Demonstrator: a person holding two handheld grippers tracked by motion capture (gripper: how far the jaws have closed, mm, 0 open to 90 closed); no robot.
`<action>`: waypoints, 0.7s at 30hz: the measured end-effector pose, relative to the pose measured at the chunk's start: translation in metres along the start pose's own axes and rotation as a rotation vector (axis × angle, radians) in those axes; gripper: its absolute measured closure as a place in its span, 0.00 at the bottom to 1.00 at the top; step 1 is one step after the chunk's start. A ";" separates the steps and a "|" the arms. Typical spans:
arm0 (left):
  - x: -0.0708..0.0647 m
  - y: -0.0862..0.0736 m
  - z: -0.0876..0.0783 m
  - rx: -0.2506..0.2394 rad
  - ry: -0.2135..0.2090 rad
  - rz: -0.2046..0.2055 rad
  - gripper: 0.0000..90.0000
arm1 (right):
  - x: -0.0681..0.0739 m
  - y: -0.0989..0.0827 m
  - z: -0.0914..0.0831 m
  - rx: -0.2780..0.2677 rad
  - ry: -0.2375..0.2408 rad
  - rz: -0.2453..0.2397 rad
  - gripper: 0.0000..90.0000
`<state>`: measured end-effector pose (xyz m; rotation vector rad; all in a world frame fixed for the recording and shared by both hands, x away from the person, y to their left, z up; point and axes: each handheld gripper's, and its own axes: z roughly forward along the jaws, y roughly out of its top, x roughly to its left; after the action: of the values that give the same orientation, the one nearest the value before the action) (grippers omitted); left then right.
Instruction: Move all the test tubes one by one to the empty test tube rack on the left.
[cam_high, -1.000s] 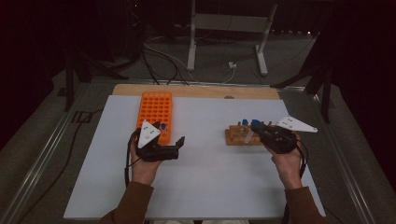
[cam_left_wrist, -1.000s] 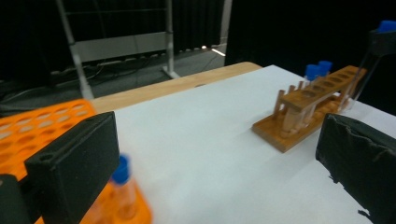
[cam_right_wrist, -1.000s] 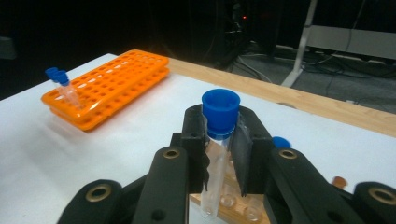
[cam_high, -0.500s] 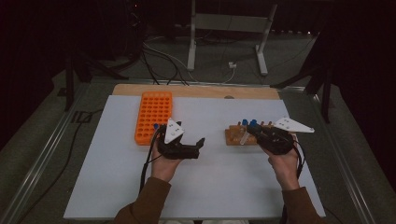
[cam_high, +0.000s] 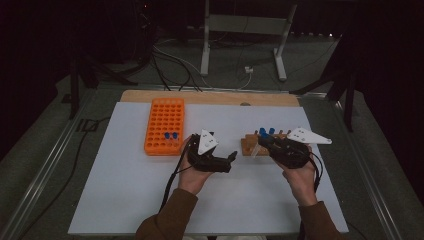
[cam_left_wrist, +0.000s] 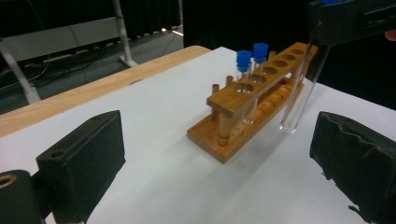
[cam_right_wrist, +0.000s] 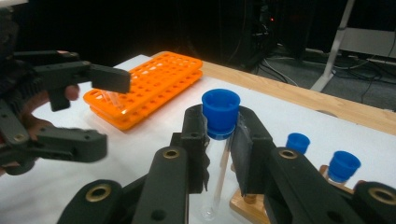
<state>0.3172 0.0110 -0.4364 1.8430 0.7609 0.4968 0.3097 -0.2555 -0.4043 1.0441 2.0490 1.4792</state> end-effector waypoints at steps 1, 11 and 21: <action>-0.001 0.000 0.001 -0.002 -0.003 0.001 0.05 | 0.001 0.000 0.000 0.000 0.003 -0.002 0.85; -0.014 0.006 0.013 0.002 -0.056 0.029 0.15 | 0.012 0.000 0.006 0.003 0.043 -0.031 0.85; -0.026 0.005 0.023 -0.004 -0.149 0.077 0.60 | 0.020 -0.002 0.012 0.020 0.077 -0.040 0.85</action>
<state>0.3148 -0.0238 -0.4399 1.8874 0.5898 0.4045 0.3050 -0.2332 -0.4088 0.9621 2.1294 1.5035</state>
